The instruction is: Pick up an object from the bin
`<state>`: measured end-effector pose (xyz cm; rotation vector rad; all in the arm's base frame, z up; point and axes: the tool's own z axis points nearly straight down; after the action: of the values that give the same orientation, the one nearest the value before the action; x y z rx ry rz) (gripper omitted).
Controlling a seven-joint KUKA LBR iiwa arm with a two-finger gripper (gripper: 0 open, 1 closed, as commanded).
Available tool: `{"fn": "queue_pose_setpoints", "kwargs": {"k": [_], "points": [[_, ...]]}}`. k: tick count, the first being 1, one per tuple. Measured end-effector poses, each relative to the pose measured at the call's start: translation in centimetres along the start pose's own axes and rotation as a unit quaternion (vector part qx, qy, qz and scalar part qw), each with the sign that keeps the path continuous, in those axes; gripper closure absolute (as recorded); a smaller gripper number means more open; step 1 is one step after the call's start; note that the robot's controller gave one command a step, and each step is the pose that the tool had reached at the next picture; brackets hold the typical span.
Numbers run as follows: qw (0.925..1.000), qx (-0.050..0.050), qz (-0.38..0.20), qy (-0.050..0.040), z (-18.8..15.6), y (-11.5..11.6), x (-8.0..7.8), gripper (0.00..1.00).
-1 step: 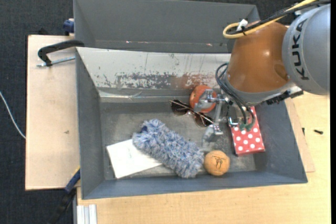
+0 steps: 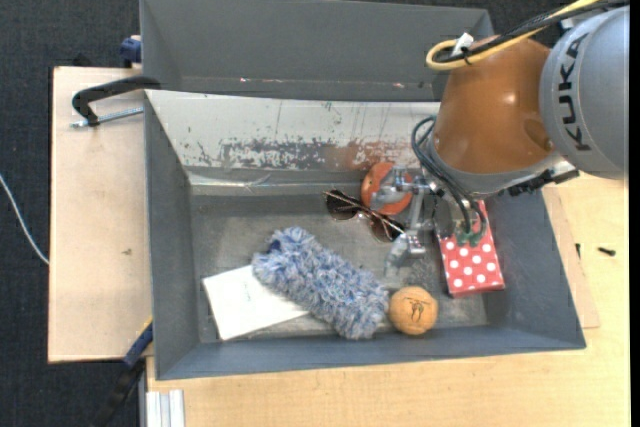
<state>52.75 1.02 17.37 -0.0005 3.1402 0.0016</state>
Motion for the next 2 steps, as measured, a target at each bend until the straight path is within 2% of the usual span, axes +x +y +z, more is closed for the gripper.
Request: {"fn": "queue_pose_setpoints", "kwargs": {"k": [1,2], "points": [[1.0000,0.000,0.007,-0.0021,7.1,4.3,0.2,0.00],[0.9995,0.001,0.032,0.0002,8.0,6.6,0.3,0.00]]}}
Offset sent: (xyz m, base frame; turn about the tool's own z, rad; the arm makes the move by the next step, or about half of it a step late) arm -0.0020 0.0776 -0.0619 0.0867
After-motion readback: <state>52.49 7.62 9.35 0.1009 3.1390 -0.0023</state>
